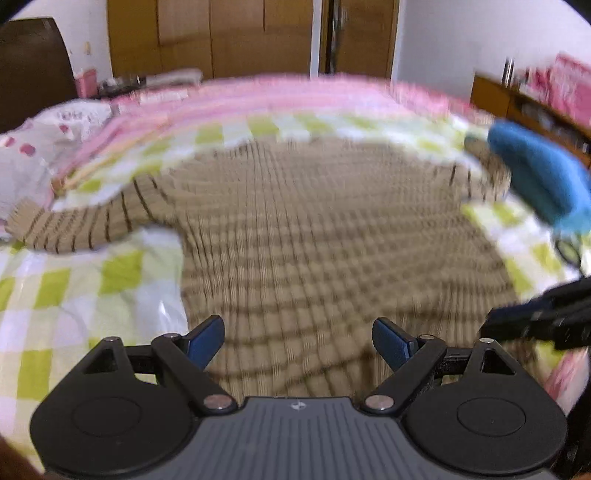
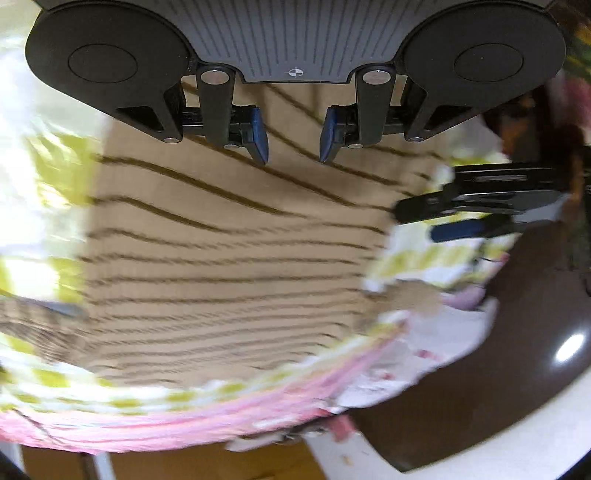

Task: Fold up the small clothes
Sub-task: 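Pull the hem outward with the right gripper to flatten the body, release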

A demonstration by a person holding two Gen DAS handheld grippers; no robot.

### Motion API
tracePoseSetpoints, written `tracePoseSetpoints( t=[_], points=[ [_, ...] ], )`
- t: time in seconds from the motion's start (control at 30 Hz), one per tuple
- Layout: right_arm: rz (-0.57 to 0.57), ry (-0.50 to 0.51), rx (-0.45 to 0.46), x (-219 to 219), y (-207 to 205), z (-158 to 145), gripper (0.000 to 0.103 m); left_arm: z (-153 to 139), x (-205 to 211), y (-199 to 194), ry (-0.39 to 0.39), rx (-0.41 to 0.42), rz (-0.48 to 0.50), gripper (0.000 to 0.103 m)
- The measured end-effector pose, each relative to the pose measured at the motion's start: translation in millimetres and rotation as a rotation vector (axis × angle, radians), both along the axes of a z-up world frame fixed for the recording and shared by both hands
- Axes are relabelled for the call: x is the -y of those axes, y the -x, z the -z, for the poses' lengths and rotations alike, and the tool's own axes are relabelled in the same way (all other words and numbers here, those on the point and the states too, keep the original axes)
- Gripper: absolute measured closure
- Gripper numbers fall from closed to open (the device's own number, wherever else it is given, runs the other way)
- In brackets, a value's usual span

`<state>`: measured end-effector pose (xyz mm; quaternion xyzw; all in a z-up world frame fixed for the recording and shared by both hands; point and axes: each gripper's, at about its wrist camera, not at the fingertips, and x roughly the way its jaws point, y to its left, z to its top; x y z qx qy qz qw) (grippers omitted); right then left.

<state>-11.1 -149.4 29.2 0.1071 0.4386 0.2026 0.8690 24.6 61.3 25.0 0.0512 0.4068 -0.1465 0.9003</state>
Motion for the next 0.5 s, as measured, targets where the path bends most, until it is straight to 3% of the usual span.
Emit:
tracePoseSetpoints(
  t=[0.13,0.2,0.37,0.5],
  points=[
    [0.05,0.071,-0.054,21,5,12,0.071,19,5,1,-0.115,-0.16,0.004,0.011],
    [0.061,0.095,-0.071,27,5,16,0.072,22,3,4,-0.144,-0.201,0.001,0.011],
    [0.085,0.099,-0.099,41,13,24,0.074,16,1,16,-0.153,-0.229,-0.004,0.011],
    [0.096,0.087,-0.108,50,22,20,0.073,-2,7,25,-0.153,-0.162,0.01,0.011]
  ],
)
